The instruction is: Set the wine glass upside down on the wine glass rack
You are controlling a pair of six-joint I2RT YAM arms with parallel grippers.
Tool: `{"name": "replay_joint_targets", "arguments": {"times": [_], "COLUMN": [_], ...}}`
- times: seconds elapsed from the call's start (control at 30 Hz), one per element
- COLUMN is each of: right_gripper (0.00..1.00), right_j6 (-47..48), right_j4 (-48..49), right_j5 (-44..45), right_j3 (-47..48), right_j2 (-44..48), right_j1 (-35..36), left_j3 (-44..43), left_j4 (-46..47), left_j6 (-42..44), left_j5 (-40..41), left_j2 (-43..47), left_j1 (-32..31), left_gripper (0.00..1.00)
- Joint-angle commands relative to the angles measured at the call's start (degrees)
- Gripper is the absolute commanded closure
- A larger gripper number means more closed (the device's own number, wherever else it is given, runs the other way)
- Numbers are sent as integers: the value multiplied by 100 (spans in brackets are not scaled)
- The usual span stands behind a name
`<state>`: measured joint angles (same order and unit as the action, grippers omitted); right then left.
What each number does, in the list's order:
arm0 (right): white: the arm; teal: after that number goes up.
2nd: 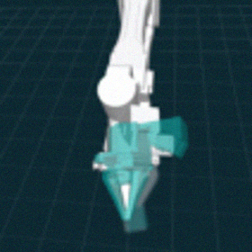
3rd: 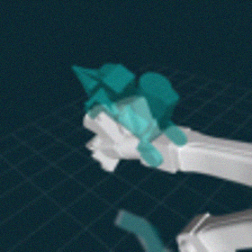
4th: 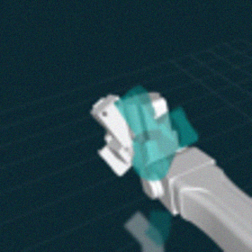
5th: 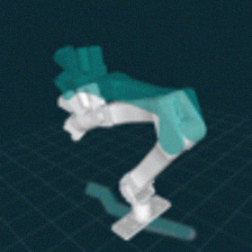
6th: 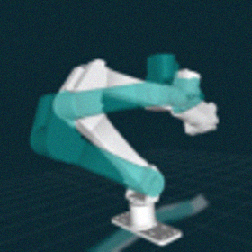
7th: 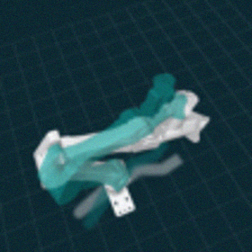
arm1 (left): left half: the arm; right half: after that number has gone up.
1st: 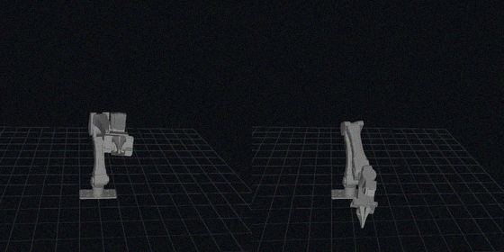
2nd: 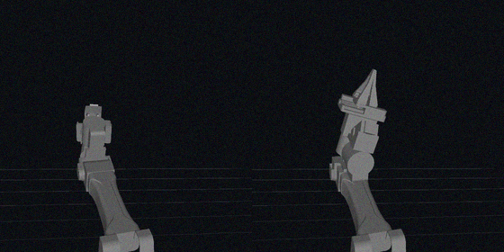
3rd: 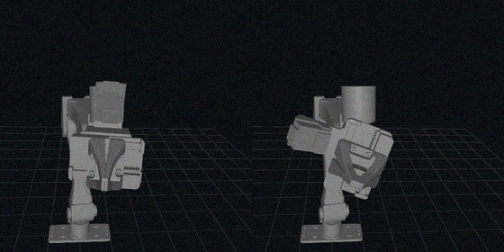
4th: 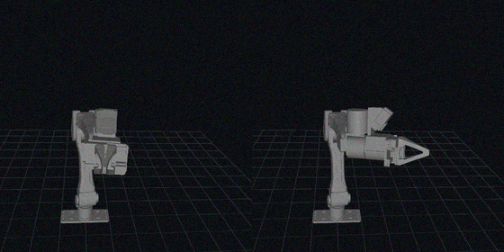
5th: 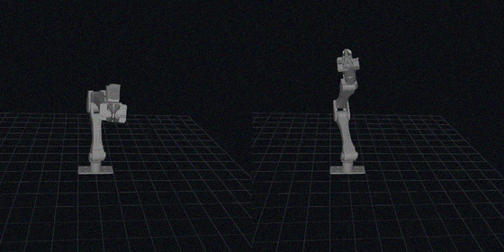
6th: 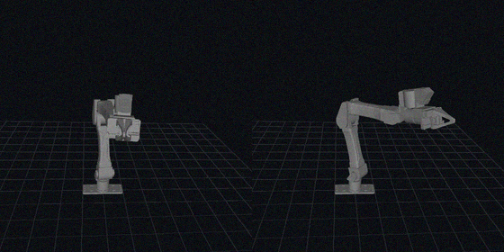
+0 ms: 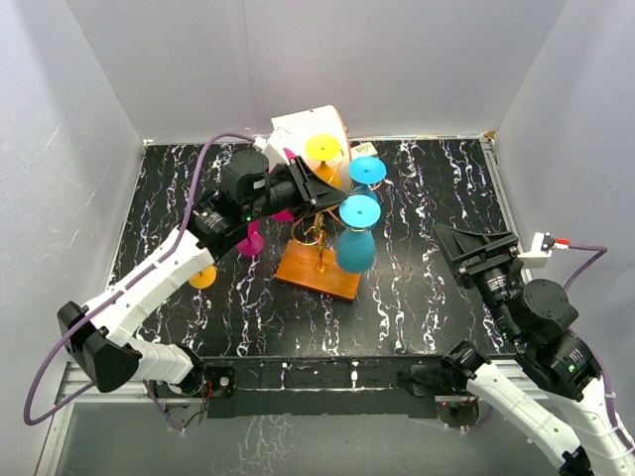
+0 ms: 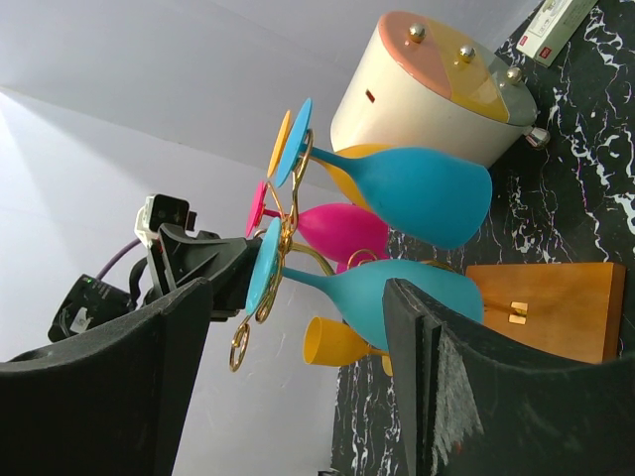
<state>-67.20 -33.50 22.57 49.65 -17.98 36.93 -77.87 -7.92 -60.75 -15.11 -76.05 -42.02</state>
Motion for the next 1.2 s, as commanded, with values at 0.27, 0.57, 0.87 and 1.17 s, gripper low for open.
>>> {"name": "replay_joint_targets", "arguments": {"times": [0.27,0.57,0.87,1.17], "right_gripper": [33,33,33,32], "right_j6": [155,345,1250,1813], "right_j4": [145,123,-214,-115], "right_j5": [25,-26,551,743], "right_j3": [190,301,1125,1669], "right_j2": [-198,-438,-860,-1594], "right_j1": [24,21,25,24], "left_j3": [-115,-1086,-1782,-1207], "left_j4": [-425,-1505,-2543,-2902], "left_j6": [409,1678,3408,4106], "left_j5": [143,290,2501,4836], "left_j2": [504,404,556,916], "left_j1": [84,304,431,856], "left_gripper": [70,49,25,17]}}
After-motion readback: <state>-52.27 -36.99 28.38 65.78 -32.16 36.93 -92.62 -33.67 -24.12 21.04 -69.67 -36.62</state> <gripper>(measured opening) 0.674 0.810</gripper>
